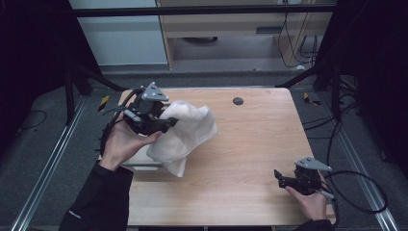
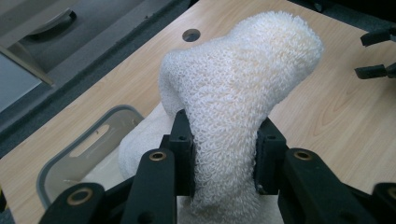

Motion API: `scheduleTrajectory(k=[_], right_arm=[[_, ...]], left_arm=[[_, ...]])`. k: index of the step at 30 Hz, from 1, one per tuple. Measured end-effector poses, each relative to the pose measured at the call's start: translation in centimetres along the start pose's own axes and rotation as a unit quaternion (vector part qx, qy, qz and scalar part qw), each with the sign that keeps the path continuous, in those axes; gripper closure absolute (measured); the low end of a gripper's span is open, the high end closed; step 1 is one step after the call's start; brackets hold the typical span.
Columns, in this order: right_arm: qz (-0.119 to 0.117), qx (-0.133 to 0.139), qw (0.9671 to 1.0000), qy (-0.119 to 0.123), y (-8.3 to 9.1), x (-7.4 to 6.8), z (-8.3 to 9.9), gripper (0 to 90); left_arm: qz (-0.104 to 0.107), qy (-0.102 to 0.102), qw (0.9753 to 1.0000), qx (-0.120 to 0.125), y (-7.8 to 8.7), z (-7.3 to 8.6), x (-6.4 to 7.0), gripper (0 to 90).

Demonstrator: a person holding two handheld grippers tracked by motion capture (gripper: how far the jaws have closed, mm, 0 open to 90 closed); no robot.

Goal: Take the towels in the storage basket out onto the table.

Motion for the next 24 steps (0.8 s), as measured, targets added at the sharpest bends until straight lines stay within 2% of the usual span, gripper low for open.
scheduleTrajectory(k=[10, 14, 24], right_arm=[[0.016, 0.003, 0.9998, -0.01, 0.2, 0.9, 0.1, 12.4], [0.017, 0.003, 0.9998, -0.005, 0.2, 1.0, 0.1, 12.4], [0.017, 0.002, 0.9998, -0.007, 0.2, 1.1, 0.2, 12.3]], left_arm=[[0.021, -0.019, 0.9996, -0.007, -2.8, -1.0, 2.5, 66.3], [0.031, -0.025, 0.9992, -0.007, -4.1, -1.4, 3.5, 66.3], [0.051, -0.024, 0.9983, -0.008, -7.4, -1.6, 5.7, 66.2]])
Point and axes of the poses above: each handheld gripper's, and its own axes: y roughly backward along the jaws, z roughly out of its underside, x roughly to its right, the point moved 5 cm from there along -y, roughly forward along the jaws, and after that the axes turned 13 degrees about x, right-handed, at the moved point
